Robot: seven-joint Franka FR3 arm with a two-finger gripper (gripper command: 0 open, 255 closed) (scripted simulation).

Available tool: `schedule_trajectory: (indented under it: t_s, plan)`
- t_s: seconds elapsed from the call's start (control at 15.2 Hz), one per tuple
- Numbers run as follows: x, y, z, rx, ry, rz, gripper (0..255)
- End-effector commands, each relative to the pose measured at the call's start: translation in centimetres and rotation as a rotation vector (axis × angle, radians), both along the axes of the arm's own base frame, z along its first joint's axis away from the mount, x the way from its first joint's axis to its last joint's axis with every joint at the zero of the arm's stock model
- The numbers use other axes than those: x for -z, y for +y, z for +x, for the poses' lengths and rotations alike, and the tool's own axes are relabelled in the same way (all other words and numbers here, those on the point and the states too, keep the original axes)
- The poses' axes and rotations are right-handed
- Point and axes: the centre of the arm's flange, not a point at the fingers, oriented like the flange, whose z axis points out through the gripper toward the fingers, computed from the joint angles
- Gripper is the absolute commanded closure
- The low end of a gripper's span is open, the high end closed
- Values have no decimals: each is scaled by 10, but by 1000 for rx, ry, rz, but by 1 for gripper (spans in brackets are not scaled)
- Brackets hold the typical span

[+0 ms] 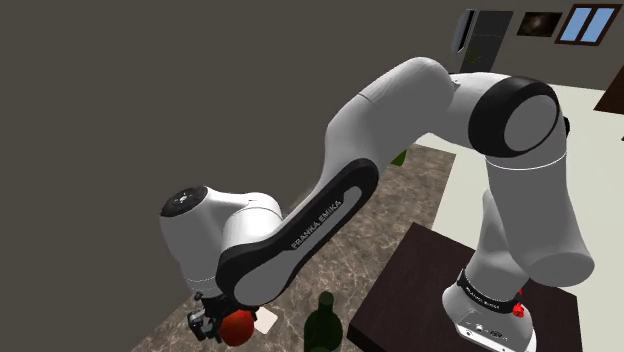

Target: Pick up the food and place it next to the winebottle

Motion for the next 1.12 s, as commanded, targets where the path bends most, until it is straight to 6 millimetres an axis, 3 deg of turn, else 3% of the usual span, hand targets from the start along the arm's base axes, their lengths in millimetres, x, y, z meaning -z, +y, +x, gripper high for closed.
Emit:
schedule_trajectory:
  t_s: [0.0, 1.06]
  plan:
    - [10, 1, 1, 0, 0, 0, 255]
    - [95, 1, 1, 0, 0, 0, 255]
